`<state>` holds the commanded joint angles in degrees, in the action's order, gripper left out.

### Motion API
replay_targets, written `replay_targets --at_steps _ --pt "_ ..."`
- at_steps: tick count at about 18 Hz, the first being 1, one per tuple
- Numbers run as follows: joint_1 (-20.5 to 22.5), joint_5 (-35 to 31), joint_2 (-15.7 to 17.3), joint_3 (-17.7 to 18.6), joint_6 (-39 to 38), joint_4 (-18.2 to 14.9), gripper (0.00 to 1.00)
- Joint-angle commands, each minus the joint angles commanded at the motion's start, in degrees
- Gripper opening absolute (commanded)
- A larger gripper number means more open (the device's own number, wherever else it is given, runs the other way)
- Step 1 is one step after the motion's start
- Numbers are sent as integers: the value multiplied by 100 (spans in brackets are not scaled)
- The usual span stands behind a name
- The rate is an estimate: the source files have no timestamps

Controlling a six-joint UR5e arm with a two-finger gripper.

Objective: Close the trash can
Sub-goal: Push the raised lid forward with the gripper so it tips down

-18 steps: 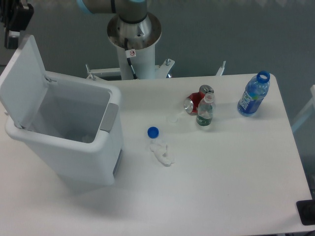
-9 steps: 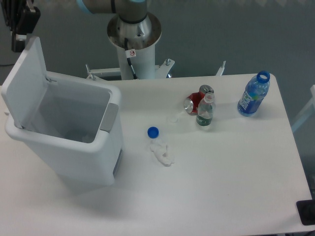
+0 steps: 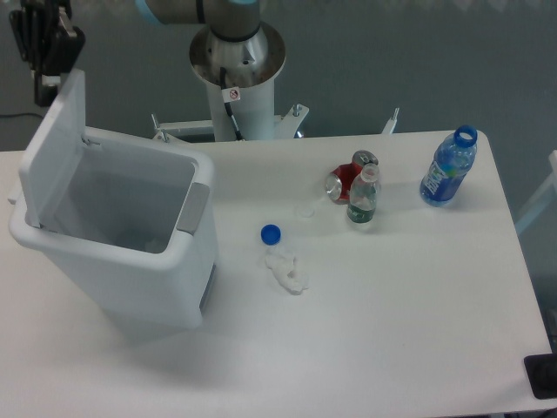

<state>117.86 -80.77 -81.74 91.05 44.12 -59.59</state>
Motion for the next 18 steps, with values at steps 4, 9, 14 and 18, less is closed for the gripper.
replay_targets --at_steps 4,9,14,18 --pt "228 18 -17 0 0 0 0" --pt "413 9 -237 26 -9 0 0" --pt "562 26 -396 18 0 18 0" --pt "677 35 -466 26 9 18 0"
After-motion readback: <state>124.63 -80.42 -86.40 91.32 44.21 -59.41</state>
